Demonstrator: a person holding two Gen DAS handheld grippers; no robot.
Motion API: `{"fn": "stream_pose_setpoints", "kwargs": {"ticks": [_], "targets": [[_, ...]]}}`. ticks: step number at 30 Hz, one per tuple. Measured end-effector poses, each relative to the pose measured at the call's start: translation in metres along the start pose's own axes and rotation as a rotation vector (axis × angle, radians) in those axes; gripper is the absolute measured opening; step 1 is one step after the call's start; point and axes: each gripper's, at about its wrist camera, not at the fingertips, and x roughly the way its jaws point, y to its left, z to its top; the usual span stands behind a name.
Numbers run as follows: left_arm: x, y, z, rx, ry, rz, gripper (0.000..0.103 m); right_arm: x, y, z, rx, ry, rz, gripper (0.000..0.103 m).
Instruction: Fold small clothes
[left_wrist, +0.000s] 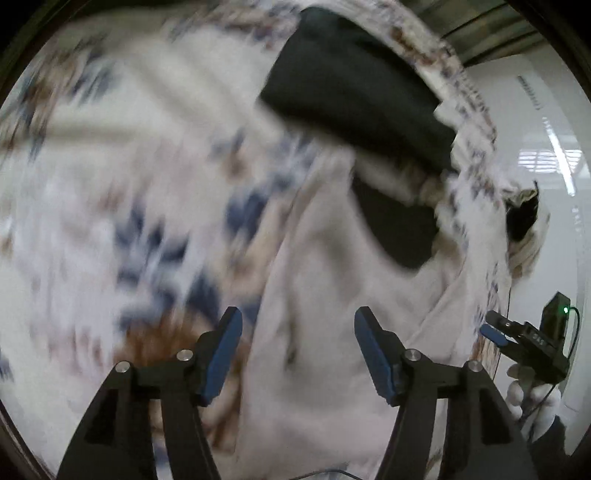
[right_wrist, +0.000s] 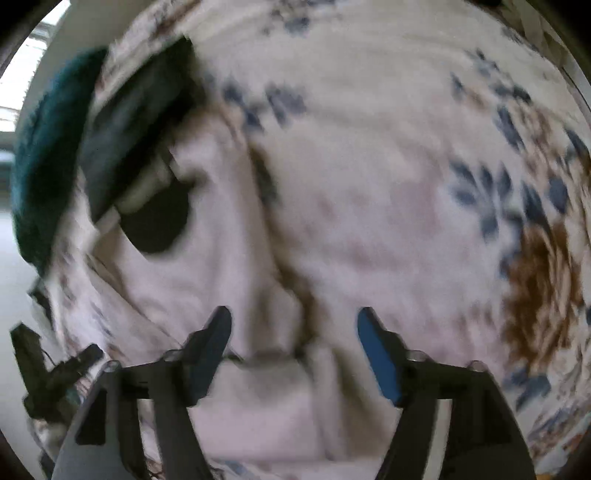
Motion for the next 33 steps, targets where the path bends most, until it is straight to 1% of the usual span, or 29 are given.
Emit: {"fn": "stream_pose_setpoints", "kwargs": {"ticks": [1, 2, 3, 4, 6, 7, 8, 9, 10, 11, 12, 13, 14, 15, 18, 20, 21, 22, 23, 24, 25, 26, 27, 28, 29, 30, 31, 33], "targets": [[0.003, -0.007, 0.014, 0.028, -0.011, 0.019, 0.061, 0.004, 0.009, 0.014, -0.025, -0.006, -0.008, 0.073], [0.010, -0.016, 0.029, 0.071, -0.019, 0.058, 0.061, 0.012, 0.021, 0.031, -0.070, -0.011, -0.034, 0.073], [0.019, -0.029, 0.044, 0.127, -0.033, 0.121, 0.061, 0.021, 0.033, 0.049, -0.114, -0.018, -0.058, 0.073], [0.028, -0.039, 0.056, 0.184, -0.030, 0.151, 0.061, 0.034, 0.047, 0.065, -0.158, -0.015, -0.080, 0.073], [0.058, -0.063, 0.078, 0.312, 0.010, 0.233, 0.061, 0.060, 0.071, 0.093, -0.244, 0.012, -0.124, 0.073], [0.077, -0.070, 0.087, 0.369, 0.056, 0.251, 0.061, 0.076, 0.085, 0.107, -0.299, 0.031, -0.155, 0.073], [0.091, -0.074, 0.092, 0.396, 0.091, 0.273, 0.060, 0.087, 0.093, 0.115, -0.335, 0.053, -0.186, 0.073], [0.111, -0.077, 0.098, 0.428, 0.136, 0.315, 0.059, 0.099, 0.101, 0.123, -0.364, 0.083, -0.223, 0.073], [0.119, -0.077, 0.099, 0.447, 0.158, 0.325, 0.058, 0.110, 0.106, 0.130, -0.379, 0.109, -0.253, 0.073], [0.128, -0.080, 0.098, 0.489, 0.163, 0.359, 0.046, 0.121, 0.109, 0.135, -0.388, 0.142, -0.274, 0.067], [0.130, -0.083, 0.096, 0.517, 0.157, 0.368, 0.037, 0.127, 0.111, 0.139, -0.387, 0.163, -0.281, 0.057], [0.129, -0.085, 0.093, 0.535, 0.151, 0.355, 0.009, 0.128, 0.112, 0.141, -0.388, 0.160, -0.290, 0.036], [0.124, -0.087, 0.090, 0.541, 0.148, 0.328, 0.002, 0.125, 0.115, 0.142, -0.398, 0.144, -0.289, 0.013], [0.118, -0.089, 0.087, 0.537, 0.138, 0.299, 0.002, 0.120, 0.117, 0.142, -0.402, 0.129, -0.274, 0.007], [0.088, -0.085, 0.077, 0.479, 0.080, 0.212, 0.002, 0.100, 0.122, 0.134, -0.415, 0.077, -0.247, 0.006], [0.063, -0.079, 0.068, 0.435, 0.035, 0.174, 0.002, 0.083, 0.122, 0.128, -0.412, 0.047, -0.228, 0.005], [0.044, -0.075, 0.060, 0.410, 0.002, 0.151, 0.002, 0.072, 0.122, 0.124, -0.409, 0.028, -0.210, 0.005], [0.032, -0.072, 0.057, 0.396, -0.016, 0.145, 0.002, 0.062, 0.123, 0.120, -0.407, 0.009, -0.195, 0.005], [0.013, -0.067, 0.046, 0.371, -0.040, 0.120, 0.002, 0.047, 0.123, 0.113, -0.409, -0.015, -0.176, 0.005], [0.001, -0.068, 0.042, 0.351, -0.055, 0.101, 0.002, 0.038, 0.123, 0.107, -0.408, -0.028, -0.168, 0.005], [-0.010, -0.067, 0.034, 0.335, -0.071, 0.093, 0.002, 0.027, 0.123, 0.099, -0.405, -0.043, -0.152, 0.005], [-0.023, -0.066, 0.026, 0.321, -0.084, 0.078, 0.002, 0.015, 0.120, 0.088, -0.402, -0.055, -0.137, 0.005], [-0.041, -0.061, 0.009, 0.292, -0.100, 0.055, 0.002, 0.006, 0.117, 0.071, -0.400, -0.066, -0.127, 0.005], [-0.044, -0.061, 0.001, 0.276, -0.105, 0.045, 0.002, -0.003, 0.113, 0.056, -0.396, -0.073, -0.113, 0.005], [-0.052, -0.059, -0.013, 0.257, -0.109, 0.035, 0.002, -0.012, 0.108, 0.038, -0.390, -0.078, -0.098, 0.005], [-0.063, -0.054, -0.034, 0.231, -0.113, 0.025, 0.002, -0.020, 0.102, 0.018, -0.385, -0.077, -0.089, 0.005], [-0.066, -0.053, -0.044, 0.212, -0.107, 0.016, 0.002, -0.031, 0.098, -0.005, -0.383, -0.075, -0.080, 0.005], [-0.070, -0.048, -0.078, 0.167, -0.076, 0.014, 0.002, -0.046, 0.085, -0.044, -0.375, -0.049, -0.071, 0.005]]}}
